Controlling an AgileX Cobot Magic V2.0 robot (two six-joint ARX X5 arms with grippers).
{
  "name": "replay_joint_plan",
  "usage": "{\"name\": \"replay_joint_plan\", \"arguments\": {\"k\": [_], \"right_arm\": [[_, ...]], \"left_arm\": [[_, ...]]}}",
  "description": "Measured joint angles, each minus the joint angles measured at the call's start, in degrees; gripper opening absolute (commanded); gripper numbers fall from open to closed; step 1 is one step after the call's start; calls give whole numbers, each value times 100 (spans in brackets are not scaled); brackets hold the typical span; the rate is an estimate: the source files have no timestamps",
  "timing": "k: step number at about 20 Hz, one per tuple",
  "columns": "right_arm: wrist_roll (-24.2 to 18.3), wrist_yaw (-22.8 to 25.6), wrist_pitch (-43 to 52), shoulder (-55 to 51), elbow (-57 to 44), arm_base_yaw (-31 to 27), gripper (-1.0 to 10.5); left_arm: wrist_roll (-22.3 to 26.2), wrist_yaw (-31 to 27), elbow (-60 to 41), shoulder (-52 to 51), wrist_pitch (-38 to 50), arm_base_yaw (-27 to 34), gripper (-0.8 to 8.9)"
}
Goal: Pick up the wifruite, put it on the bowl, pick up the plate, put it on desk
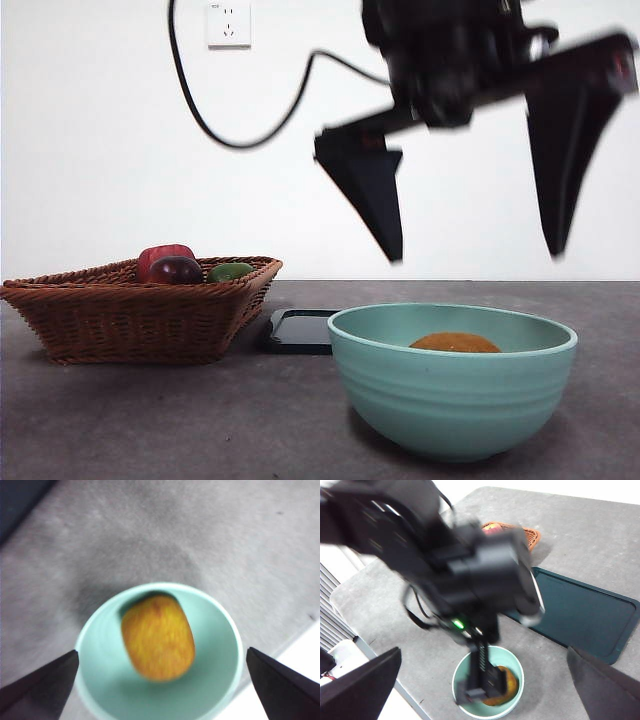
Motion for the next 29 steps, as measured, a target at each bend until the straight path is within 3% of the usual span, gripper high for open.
{"name": "replay_joint_plan", "arguments": {"k": [10, 17, 22, 29], "right_arm": [[0, 0, -2, 0, 0, 0, 661], [0, 0, -2, 0, 0, 0, 661], [0, 0, -2, 0, 0, 0, 661], [0, 0, -2, 0, 0, 0, 661]], "left_arm": [[85, -107, 13, -1943, -1115, 0, 656], [411, -190, -192, -3609, -1139, -2, 656], [511, -660, -1451, -5272, -1093, -2, 656], [557, -662, -3895, -7888, 247, -9, 656]]}}
